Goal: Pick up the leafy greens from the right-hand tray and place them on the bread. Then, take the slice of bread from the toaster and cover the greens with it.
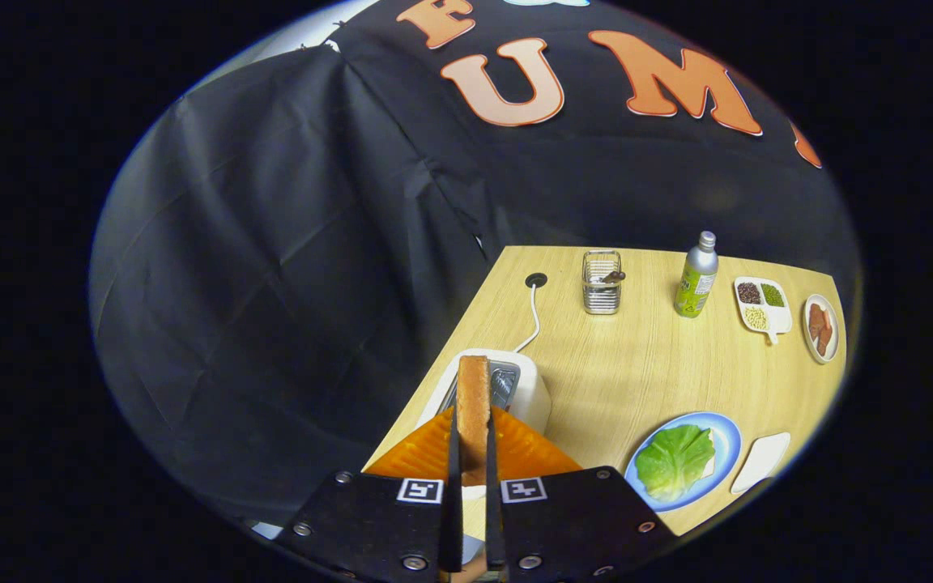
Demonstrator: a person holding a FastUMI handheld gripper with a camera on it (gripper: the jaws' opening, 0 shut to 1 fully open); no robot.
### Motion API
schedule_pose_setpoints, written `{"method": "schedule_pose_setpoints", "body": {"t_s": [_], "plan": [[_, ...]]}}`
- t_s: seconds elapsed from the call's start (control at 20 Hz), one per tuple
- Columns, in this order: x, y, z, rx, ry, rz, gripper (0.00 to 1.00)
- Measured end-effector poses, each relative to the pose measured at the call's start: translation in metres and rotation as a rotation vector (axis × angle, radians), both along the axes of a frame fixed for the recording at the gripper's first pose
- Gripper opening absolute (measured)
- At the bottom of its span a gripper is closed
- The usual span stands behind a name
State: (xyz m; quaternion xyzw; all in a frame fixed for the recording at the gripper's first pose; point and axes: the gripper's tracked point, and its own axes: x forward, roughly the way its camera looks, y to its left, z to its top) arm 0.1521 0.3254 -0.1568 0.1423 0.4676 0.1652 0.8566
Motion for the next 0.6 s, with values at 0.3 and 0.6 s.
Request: {"method": "schedule_pose_setpoints", "body": {"t_s": [0.3, 0.6], "plan": [[-0.017, -0.049, -0.01, 0.035, 0.018, -0.03, 0.12], [-0.026, -0.094, -0.029, 0.06, 0.038, -0.062, 0.12]]}}
